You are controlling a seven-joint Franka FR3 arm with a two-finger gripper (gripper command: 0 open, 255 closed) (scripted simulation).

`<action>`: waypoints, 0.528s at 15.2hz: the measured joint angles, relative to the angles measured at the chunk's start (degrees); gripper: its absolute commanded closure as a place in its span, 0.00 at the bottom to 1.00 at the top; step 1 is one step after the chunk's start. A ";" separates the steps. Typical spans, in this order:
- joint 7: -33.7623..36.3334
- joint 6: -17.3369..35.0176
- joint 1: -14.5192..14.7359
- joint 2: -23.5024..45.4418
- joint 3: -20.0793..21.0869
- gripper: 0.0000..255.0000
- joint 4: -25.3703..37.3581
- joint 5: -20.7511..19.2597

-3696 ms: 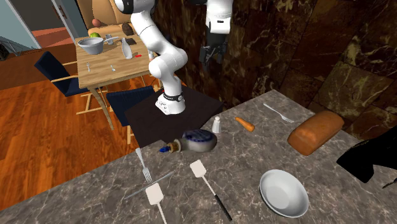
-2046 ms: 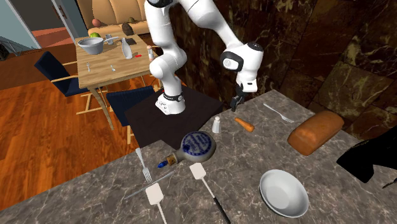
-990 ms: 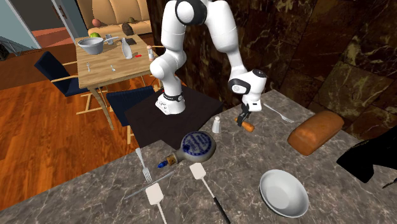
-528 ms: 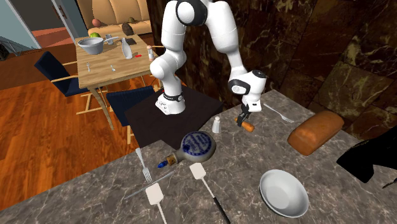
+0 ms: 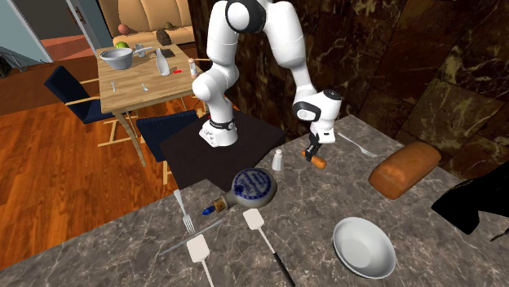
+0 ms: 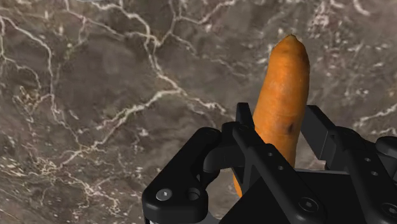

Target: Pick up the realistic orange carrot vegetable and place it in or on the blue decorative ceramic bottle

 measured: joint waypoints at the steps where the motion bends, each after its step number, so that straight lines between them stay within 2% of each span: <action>1: 0.00 0.00 0.00 0.00 0.00 1.00 0.00 0.00; 8: -0.91 -3.49 -0.50 -4.04 0.87 1.00 -0.48 1.43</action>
